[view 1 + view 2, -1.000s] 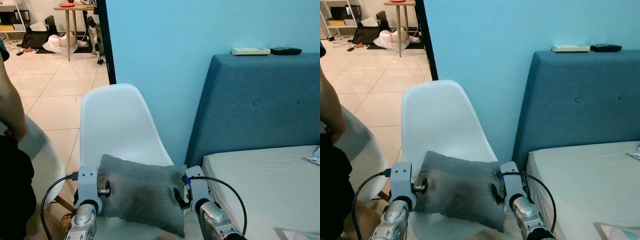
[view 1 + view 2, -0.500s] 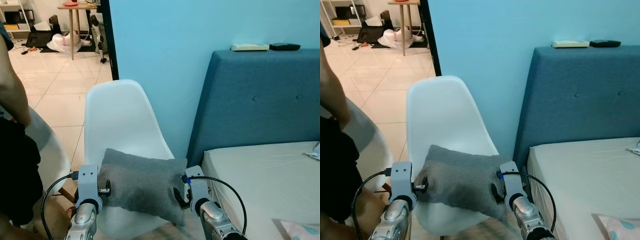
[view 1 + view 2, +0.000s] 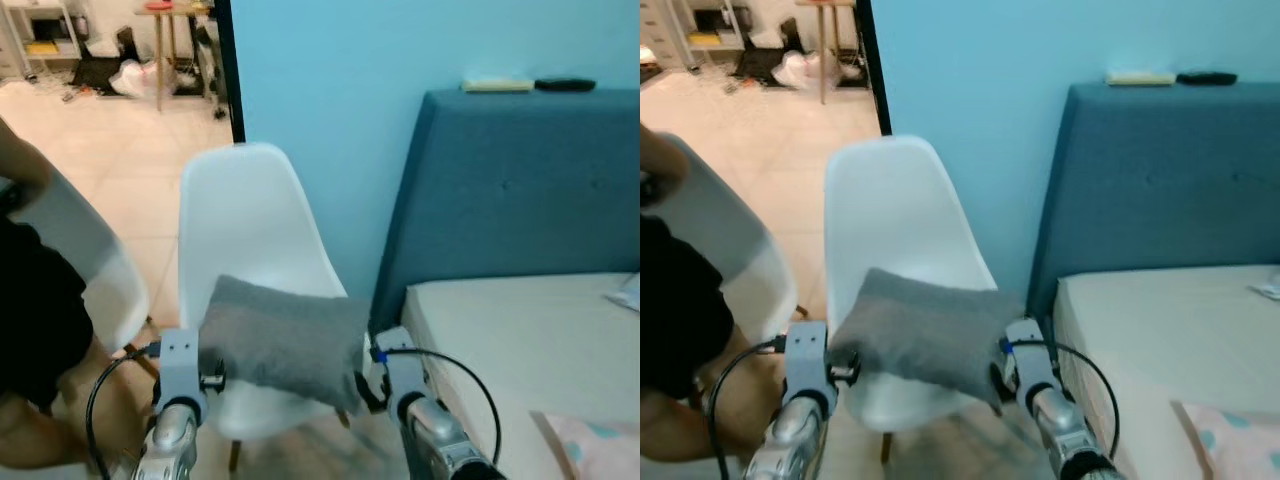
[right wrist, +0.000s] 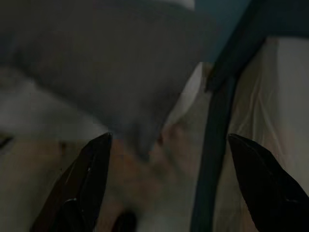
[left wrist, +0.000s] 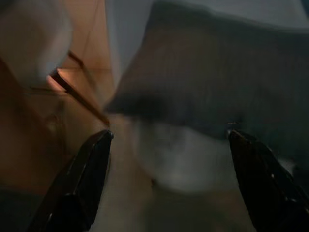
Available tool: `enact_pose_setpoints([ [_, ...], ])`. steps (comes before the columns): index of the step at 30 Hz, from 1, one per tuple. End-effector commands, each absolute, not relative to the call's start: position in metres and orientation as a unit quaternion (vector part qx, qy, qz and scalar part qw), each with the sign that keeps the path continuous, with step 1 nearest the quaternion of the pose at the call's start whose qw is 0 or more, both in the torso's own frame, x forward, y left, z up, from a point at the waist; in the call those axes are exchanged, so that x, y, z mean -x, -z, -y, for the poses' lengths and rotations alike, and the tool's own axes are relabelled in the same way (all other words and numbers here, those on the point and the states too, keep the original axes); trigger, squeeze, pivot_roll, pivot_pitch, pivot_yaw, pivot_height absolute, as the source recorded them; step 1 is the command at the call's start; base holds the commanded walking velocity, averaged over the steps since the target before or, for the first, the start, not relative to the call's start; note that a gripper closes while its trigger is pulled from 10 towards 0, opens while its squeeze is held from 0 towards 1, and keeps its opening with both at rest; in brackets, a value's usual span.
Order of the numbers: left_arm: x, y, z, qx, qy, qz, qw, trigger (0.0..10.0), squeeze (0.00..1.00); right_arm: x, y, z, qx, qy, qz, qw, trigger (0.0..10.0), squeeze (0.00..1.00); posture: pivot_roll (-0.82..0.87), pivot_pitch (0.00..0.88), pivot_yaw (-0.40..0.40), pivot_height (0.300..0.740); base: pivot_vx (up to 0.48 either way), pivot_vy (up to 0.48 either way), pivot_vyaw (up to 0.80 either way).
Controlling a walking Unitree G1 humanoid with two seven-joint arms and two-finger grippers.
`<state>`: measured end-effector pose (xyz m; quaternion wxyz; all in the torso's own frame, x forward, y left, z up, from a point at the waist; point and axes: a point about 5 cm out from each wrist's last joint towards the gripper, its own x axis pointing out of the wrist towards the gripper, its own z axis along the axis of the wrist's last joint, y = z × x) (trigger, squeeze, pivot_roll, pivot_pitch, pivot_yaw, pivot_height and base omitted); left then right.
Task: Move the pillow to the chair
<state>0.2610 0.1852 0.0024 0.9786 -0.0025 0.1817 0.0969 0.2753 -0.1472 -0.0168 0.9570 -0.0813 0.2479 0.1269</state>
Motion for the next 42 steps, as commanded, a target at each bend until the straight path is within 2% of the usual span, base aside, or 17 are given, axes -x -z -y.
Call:
enact_pose_setpoints([
  [1, -0.2581, 0.0009, -0.1877, 0.0, -0.1, -0.192, 0.976, 10.0, 0.0, -0.273, 0.019, 0.1426, 0.081, -0.134, -0.252, 0.955, 10.0, 0.0, 0.05, 0.046, -0.033, 0.74, -0.307, 0.0, 0.0],
  [22, -0.2596, 0.0022, -0.1844, -0.019, -0.077, -0.206, 0.975, 10.0, 0.0, -0.2706, 0.0216, 0.1429, 0.081, -0.135, -0.261, 0.952, 10.0, 0.0, 0.05, 0.051, -0.029, 0.74, -0.025, 0.0, 0.0],
  [29, -0.2594, 0.0037, -0.1827, -0.023, -0.073, -0.214, 0.974, 10.0, 0.0, -0.2708, 0.0216, 0.1424, 0.082, -0.135, -0.262, 0.952, 10.0, 0.0, 0.05, 0.051, -0.026, 0.74, 0.0, -0.48, 0.0],
  [42, -0.2581, 0.0054, -0.1832, -0.014, -0.08, -0.216, 0.973, 10.0, 0.0, -0.27, 0.0225, 0.1422, 0.084, -0.135, -0.264, 0.951, 10.0, 0.0, 0.05, 0.038, -0.025, 0.74, 0.0, 0.0, 0.0],
])
